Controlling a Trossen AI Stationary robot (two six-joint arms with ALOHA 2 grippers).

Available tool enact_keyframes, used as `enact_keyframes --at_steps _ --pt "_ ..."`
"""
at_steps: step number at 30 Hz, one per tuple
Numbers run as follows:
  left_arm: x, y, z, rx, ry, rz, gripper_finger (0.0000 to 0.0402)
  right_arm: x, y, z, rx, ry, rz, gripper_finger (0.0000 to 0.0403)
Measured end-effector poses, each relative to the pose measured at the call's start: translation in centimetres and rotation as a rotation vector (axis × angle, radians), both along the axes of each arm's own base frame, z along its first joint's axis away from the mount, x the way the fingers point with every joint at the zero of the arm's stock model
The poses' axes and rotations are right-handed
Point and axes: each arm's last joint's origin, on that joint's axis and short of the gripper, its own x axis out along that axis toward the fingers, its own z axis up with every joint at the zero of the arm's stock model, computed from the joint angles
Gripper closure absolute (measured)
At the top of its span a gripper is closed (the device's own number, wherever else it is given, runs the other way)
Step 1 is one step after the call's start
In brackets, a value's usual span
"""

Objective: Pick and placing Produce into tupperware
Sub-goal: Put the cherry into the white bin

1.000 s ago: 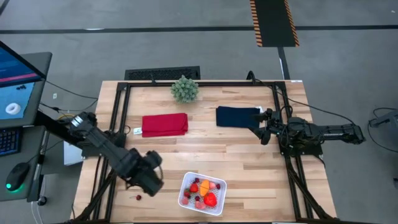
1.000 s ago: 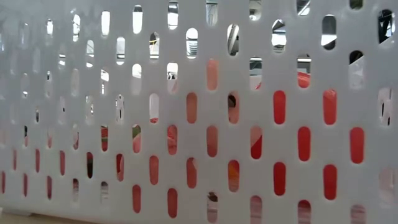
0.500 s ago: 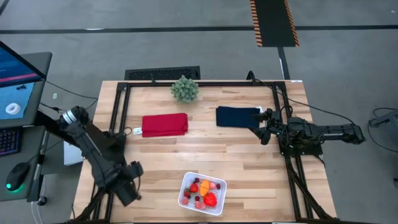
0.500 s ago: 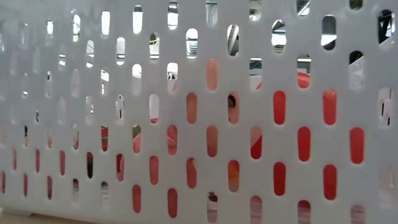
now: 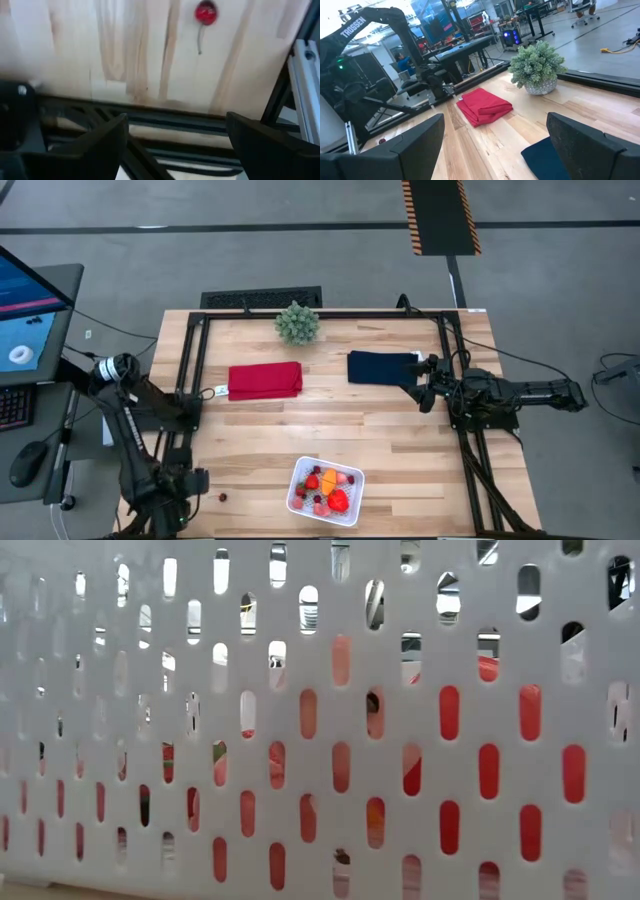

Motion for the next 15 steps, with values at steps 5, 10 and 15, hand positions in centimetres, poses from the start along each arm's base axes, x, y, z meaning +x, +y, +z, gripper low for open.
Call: enact_keyframes --at_steps 5,10,15 --pt "-1.2 -1.0 -0.8 -0.038 -0.066 -0.091 0.0079 0.0 0.0 0.0 0.000 0.000 0.000 0.0029" --pt "-1.4 -1.2 -2.5 -0.089 -0.071 -0.097 0.0079 0.0 0.0 0.0 0.000 0.000 0.000 0.0029" --pt "-1.2 -1.3 -3.4 -0.105 -0.124 -0.121 0.0079 0.0 0.0 0.0 0.000 0.000 0.000 0.0029"
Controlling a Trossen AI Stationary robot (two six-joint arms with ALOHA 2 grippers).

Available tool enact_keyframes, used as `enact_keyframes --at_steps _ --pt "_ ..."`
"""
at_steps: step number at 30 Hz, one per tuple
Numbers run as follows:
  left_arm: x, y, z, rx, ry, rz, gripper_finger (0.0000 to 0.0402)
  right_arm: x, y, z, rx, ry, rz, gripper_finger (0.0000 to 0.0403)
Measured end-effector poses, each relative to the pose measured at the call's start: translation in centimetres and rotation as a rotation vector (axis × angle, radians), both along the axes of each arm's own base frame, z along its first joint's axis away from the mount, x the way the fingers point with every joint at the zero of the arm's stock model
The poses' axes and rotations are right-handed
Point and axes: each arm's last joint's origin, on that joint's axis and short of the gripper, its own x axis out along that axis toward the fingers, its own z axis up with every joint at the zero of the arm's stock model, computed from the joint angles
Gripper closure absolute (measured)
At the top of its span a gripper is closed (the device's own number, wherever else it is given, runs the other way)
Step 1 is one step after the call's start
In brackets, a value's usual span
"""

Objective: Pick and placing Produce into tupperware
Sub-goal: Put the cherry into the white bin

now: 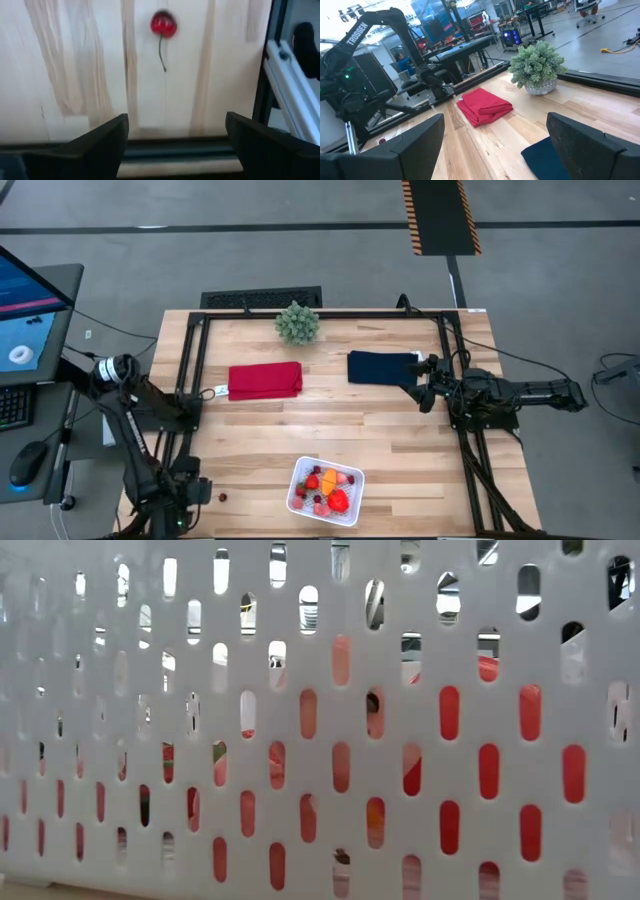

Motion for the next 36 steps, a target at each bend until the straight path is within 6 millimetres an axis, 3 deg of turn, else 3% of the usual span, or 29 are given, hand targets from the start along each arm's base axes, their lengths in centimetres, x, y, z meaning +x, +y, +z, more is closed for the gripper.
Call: enact_keyframes --at_steps 12,28,36 --pt "3.5 0.3 -2.0 0.014 0.037 -0.004 0.0079 0.0 0.0 0.0 0.000 0.000 0.000 0.0029" --pt "5.8 0.0 -5.0 0.019 0.119 -0.012 0.0079 0.0 0.0 0.0 0.000 0.000 0.000 0.0029" --pt "5.9 0.3 -6.6 0.012 0.160 -0.019 0.0079 0.0 0.0 0.0 0.000 0.000 0.000 0.0029"
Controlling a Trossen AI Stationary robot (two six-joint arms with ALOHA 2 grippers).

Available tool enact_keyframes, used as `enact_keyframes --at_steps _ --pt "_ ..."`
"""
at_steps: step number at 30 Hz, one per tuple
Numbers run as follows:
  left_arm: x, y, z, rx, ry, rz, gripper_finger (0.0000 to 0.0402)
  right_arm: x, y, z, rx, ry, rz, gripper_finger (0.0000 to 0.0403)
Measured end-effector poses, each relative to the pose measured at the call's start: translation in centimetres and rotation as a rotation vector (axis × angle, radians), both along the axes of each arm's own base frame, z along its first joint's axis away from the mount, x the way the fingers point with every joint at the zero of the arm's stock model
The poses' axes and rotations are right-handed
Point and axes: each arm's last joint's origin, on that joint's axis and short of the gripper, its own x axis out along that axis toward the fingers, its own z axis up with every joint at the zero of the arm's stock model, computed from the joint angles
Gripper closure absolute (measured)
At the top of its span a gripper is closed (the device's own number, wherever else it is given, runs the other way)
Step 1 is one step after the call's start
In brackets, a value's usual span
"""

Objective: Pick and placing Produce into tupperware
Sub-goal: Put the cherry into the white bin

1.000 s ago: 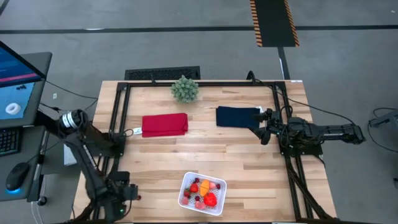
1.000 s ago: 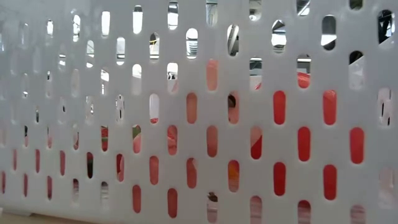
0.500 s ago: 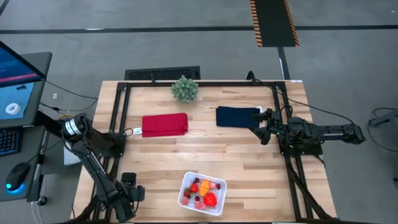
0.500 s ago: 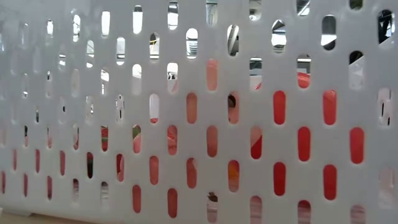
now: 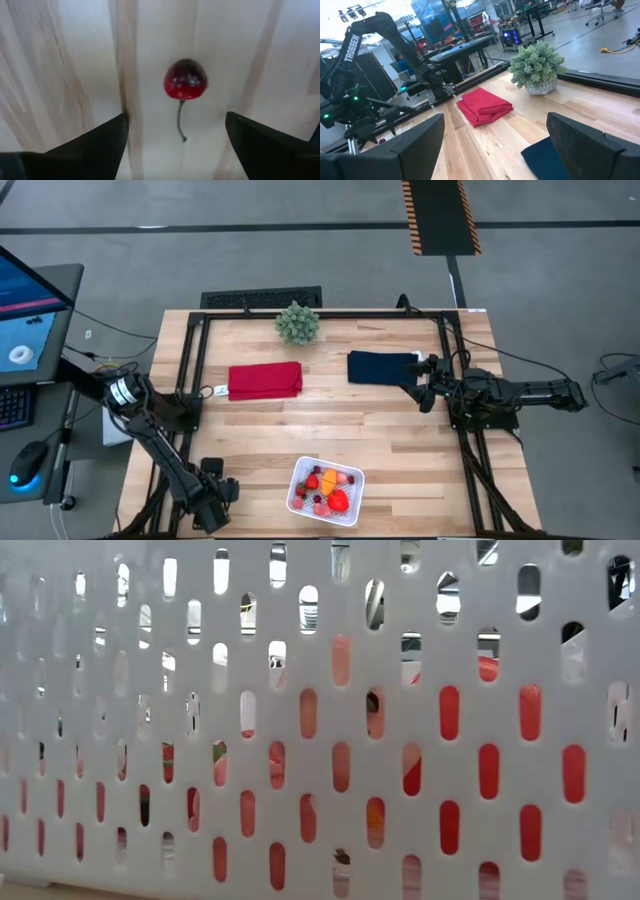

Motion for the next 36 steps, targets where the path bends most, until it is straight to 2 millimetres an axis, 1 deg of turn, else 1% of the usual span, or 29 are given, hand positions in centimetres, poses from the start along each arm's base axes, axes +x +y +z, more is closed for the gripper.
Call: enact_keyframes --at_steps 6,8,11,14,17,25,26,29,31,36 --pt "0.0 0.0 -0.1 -0.021 0.008 0.003 0.0082 0.0 0.0 0.0 0.000 0.000 0.000 0.0029" --pt "0.0 0.0 0.0 -0.022 0.008 -0.007 0.0091 0.0 0.0 0.0 0.000 0.000 0.000 0.0029" --pt "0.0 0.0 0.0 -0.031 0.014 -0.021 0.0116 0.0 0.0 0.0 0.000 0.000 0.000 0.0029" --pt "0.0 -0.1 0.0 -0.041 0.020 -0.023 0.0155 0.0 0.0 0.0 0.000 0.000 0.000 0.0029" --pt "0.0 -0.1 0.0 -0.054 0.028 -0.041 0.0205 0.0 0.0 0.0 0.000 0.000 0.000 0.0029" --pt "0.3 -0.2 0.0 -0.115 0.056 -0.098 0.0374 0.0 0.0 0.0 0.000 0.000 0.000 0.0029" --pt "0.4 -0.1 0.1 -0.117 0.062 -0.094 0.0387 0.0 0.0 0.0 0.000 0.000 0.000 0.0029" --pt "0.8 -0.1 0.7 -0.107 0.064 -0.108 0.0393 0.0 0.0 0.0 0.000 0.000 0.000 0.0029" --pt "1.1 -0.2 1.5 -0.097 0.058 -0.142 0.0397 0.0 0.0 0.0 0.000 0.000 0.000 0.0029" --pt "2.2 -0.7 4.4 -0.008 -0.021 -0.170 0.0400 0.0 0.0 0.0 0.000 0.000 0.001 0.0029"
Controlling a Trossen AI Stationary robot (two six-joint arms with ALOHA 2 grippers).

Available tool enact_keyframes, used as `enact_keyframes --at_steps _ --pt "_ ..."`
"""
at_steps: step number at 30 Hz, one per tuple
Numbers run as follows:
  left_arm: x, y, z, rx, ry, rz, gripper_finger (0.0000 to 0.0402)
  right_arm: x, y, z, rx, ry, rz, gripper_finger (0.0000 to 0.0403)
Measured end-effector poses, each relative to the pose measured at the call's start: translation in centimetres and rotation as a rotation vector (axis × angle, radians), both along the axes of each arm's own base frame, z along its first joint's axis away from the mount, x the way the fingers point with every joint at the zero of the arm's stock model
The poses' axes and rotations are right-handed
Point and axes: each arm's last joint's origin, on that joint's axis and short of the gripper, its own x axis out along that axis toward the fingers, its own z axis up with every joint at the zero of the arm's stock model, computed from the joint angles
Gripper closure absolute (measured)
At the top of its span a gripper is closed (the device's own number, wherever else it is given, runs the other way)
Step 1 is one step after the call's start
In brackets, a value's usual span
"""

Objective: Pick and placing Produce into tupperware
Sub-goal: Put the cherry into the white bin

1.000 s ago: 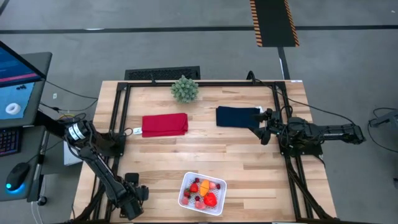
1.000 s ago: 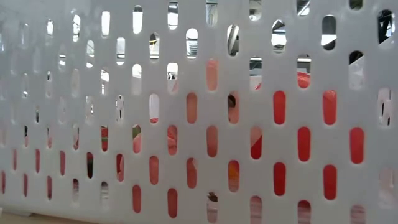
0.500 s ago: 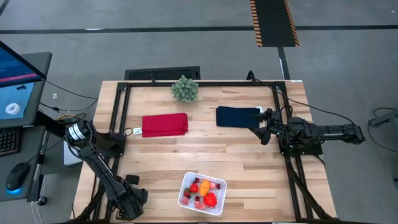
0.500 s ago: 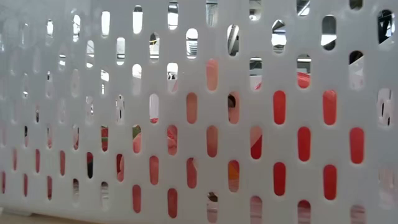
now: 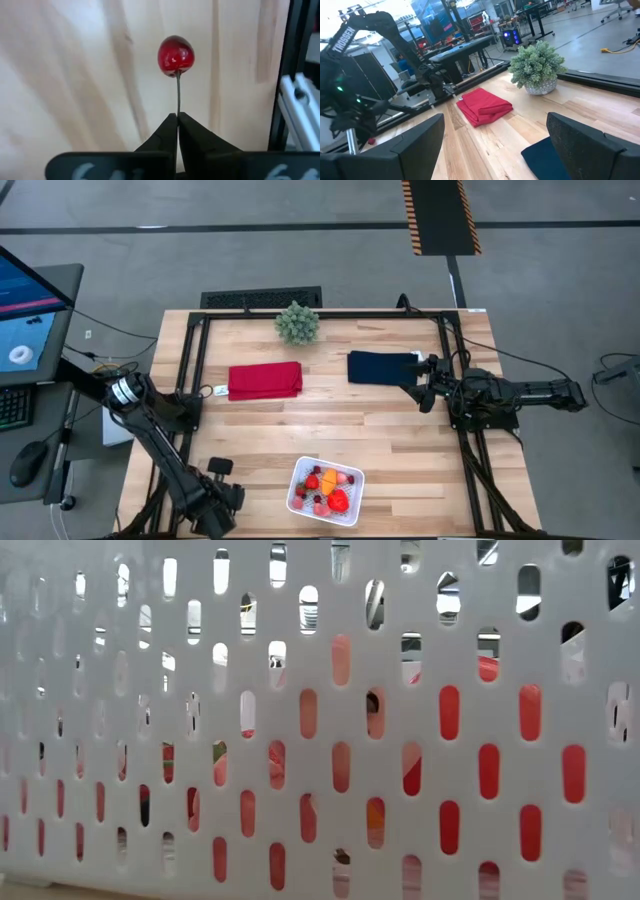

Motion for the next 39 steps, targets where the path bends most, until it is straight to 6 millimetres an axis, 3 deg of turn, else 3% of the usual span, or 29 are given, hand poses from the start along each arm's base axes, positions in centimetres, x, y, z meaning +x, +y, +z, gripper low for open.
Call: enact_keyframes --at_steps 11,16,21,30,39 --pt "2.8 -0.7 7.7 0.023 -0.180 -0.008 0.0401 0.0 0.0 0.0 0.000 0.000 0.000 0.0029" --pt "5.0 0.2 10.8 -0.039 -0.249 0.031 0.0401 0.0 0.0 0.0 0.000 0.000 0.000 0.0029" --pt "8.0 1.9 12.6 -0.101 -0.324 0.070 0.0401 0.0 0.0 0.0 0.000 0.000 -0.001 0.0029" --pt "14.3 6.3 13.0 -0.282 -0.425 0.229 0.0401 0.0 0.0 0.0 0.000 0.000 -0.001 0.0029" --pt "18.8 6.8 8.6 -0.265 -0.251 0.321 0.0401 0.0 0.0 0.0 0.000 -0.001 0.000 0.0029"
